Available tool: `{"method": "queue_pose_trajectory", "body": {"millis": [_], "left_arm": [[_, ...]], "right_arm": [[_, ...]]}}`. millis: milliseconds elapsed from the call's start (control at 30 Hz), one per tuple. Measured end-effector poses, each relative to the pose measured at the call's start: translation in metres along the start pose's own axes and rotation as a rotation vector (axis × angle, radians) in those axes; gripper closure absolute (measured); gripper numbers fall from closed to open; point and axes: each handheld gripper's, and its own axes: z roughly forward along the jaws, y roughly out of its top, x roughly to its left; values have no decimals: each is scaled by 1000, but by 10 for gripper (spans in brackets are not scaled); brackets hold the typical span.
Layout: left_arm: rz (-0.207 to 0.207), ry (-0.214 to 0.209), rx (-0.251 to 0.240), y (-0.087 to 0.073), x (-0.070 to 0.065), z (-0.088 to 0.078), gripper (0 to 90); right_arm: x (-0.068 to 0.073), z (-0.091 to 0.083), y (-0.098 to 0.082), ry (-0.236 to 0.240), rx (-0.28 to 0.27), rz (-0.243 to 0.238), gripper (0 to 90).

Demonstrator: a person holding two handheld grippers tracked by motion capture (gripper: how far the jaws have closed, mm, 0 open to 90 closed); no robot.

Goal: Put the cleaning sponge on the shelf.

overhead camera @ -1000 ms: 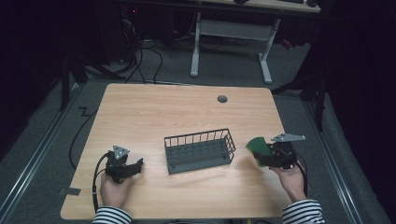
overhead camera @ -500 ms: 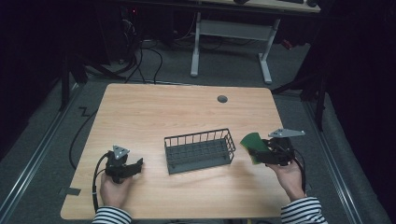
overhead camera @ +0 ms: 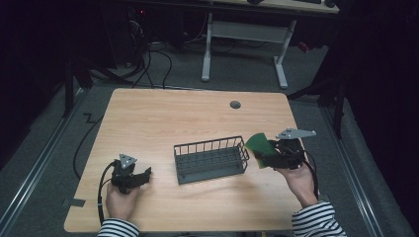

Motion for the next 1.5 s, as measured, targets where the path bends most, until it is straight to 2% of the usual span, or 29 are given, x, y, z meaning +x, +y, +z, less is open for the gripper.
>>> {"method": "queue_pose_trajectory", "body": {"millis": [133, 400, 633, 1133, 1500], "left_arm": [[2, 2, 2, 0, 0, 0, 260], [2, 0, 1, 0, 0, 0, 259], [-1, -4, 1, 0, 0, 0, 257], [-2, -5, 0, 0, 0, 0, 256], [-4, -7, -2, 0, 1, 0, 256]], "right_arm": [[7, 6, 10, 22, 0, -9, 310], [24, 19, 30, 47, -8, -63, 310], [36, 38, 45, 39, 9, -82, 310], [45, 68, 56, 38, 50, -86, 309], [56, 85, 54, 17, 79, -103, 308]]}}
